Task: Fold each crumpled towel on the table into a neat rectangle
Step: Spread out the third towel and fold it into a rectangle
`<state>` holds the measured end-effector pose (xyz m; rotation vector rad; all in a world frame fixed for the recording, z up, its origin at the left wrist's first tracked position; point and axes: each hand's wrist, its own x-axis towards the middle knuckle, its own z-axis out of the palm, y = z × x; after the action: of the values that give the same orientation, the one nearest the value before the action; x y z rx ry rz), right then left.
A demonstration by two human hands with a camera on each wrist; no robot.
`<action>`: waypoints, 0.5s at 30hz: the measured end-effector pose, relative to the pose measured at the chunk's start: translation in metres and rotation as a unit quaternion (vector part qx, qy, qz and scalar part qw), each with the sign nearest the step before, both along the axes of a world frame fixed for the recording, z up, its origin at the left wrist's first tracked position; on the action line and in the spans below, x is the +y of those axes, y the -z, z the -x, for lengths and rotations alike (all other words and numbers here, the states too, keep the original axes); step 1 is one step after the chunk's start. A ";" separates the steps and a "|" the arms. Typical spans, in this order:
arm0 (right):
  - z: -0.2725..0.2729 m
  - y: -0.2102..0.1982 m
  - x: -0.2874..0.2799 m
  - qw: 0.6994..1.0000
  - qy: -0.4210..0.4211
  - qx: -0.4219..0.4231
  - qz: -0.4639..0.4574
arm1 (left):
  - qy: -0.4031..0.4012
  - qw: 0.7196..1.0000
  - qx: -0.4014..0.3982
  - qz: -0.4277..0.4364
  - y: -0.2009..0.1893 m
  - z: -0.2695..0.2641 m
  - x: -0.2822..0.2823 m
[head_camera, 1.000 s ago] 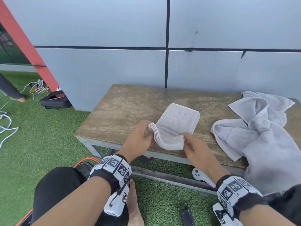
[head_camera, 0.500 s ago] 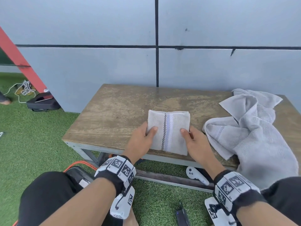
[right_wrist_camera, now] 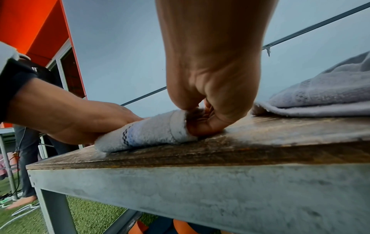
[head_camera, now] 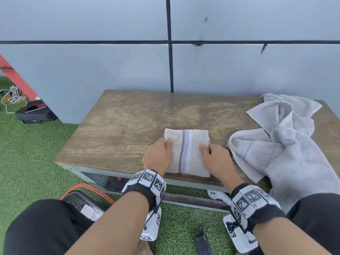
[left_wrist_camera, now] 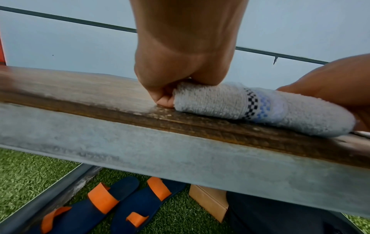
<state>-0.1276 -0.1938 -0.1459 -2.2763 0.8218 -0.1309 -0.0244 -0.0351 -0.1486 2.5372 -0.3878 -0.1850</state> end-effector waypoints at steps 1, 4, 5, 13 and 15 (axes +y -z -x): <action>-0.001 -0.001 -0.001 1.000 0.001 0.008 0.005 | -0.003 1.000 0.005 -0.004 -0.001 -0.001 -0.001; -0.004 -0.006 -0.002 0.999 0.000 0.033 0.019 | -0.008 1.000 0.012 -0.012 -0.004 -0.004 -0.005; -0.005 -0.007 -0.001 0.999 -0.001 0.039 0.022 | -0.010 1.000 0.014 -0.011 -0.004 -0.006 -0.005; -0.003 -0.014 0.000 0.999 0.015 0.031 0.002 | -0.002 0.997 0.047 0.061 -0.007 -0.011 -0.001; 0.002 -0.017 0.002 0.999 0.035 0.012 -0.017 | 0.016 0.996 0.033 0.083 -0.010 -0.007 -0.001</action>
<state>-0.1291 -0.1914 -0.1293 -2.2228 0.9093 -0.1199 -0.0177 -0.0359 -0.1388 2.3573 -0.4003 -0.2375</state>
